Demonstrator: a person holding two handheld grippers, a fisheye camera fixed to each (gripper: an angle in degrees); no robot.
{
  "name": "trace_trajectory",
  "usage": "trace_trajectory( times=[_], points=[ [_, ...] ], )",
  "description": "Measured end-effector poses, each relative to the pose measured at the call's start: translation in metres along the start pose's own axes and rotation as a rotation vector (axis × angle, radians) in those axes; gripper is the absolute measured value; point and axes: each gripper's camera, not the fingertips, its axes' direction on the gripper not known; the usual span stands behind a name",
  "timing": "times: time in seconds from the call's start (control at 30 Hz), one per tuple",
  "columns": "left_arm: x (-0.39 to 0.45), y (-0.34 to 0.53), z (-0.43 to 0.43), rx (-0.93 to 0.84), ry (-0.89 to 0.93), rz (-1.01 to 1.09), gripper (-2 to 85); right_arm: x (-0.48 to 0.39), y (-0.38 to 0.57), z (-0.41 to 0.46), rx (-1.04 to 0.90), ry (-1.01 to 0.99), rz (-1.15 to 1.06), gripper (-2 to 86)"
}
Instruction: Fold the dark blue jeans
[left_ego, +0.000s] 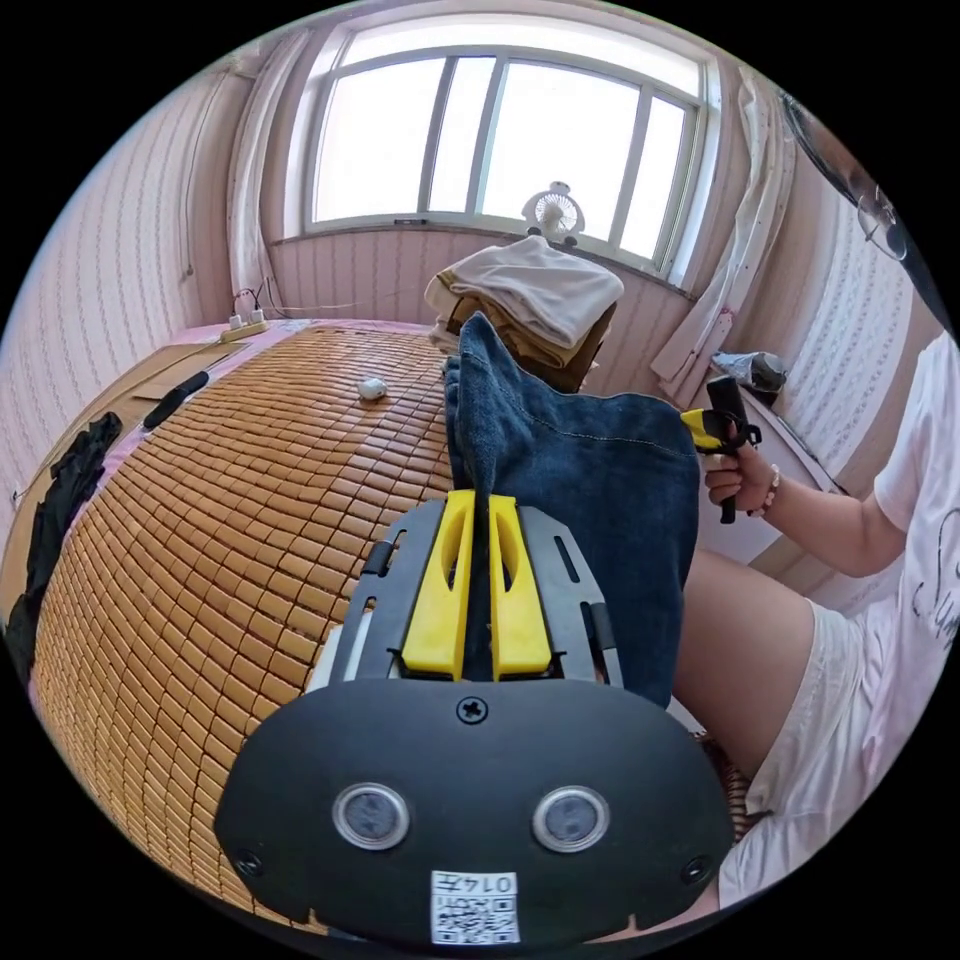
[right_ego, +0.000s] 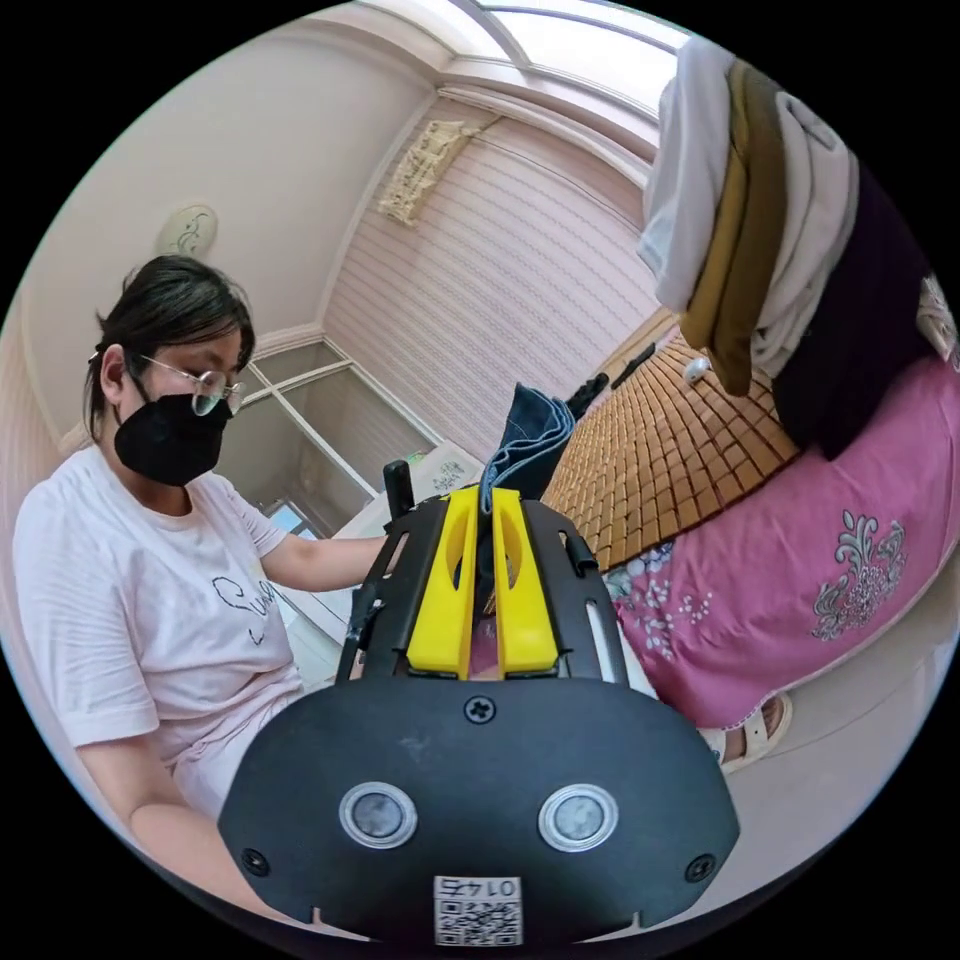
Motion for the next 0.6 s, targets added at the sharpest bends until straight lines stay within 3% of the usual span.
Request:
trace_trajectory(
  times=[0.27, 0.43, 0.6],
  points=[
    [0.013, -0.031, -0.015, 0.075, 0.031, 0.099, -0.2, -0.034, -0.036, -0.034, 0.232, -0.055, -0.062, 0.8],
    [0.016, -0.055, -0.068, 0.207, 0.002, 0.092, -0.2, -0.109, -0.089, -0.017, 0.209, -0.019, -0.255, 0.6],
    [0.004, -0.009, -0.166, 0.268, -0.063, 0.054, 0.0, -0.194, -0.114, 0.072, 0.085, -0.162, -0.397, 0.6]
  ],
)
